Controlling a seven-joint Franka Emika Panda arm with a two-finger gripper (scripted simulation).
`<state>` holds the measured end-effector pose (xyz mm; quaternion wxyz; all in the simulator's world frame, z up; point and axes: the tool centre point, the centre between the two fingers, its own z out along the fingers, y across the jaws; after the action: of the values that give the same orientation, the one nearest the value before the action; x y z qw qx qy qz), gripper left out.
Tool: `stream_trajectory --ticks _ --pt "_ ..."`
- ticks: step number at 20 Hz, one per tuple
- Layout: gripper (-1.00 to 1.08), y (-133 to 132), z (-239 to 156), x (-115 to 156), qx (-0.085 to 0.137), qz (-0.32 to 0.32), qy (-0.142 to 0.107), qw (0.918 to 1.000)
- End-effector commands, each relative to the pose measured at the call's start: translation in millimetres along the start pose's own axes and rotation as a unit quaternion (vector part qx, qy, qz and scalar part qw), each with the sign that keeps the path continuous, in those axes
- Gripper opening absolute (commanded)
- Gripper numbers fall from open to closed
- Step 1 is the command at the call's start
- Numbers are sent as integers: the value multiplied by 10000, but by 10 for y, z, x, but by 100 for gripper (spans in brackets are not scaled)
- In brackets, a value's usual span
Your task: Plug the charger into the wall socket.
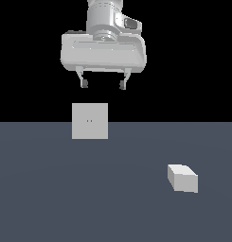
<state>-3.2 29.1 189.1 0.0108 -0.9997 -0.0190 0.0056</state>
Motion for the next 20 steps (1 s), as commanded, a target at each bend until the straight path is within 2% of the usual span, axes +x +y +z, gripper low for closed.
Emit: stream_trajectory --ticks 1,10,20 --pt "100 0 0 0 0 0 0 10000" --pt "100 129 111 -99 -14 100 41 9999" --pt "100 577 514 -462 -65 459 188 9987"
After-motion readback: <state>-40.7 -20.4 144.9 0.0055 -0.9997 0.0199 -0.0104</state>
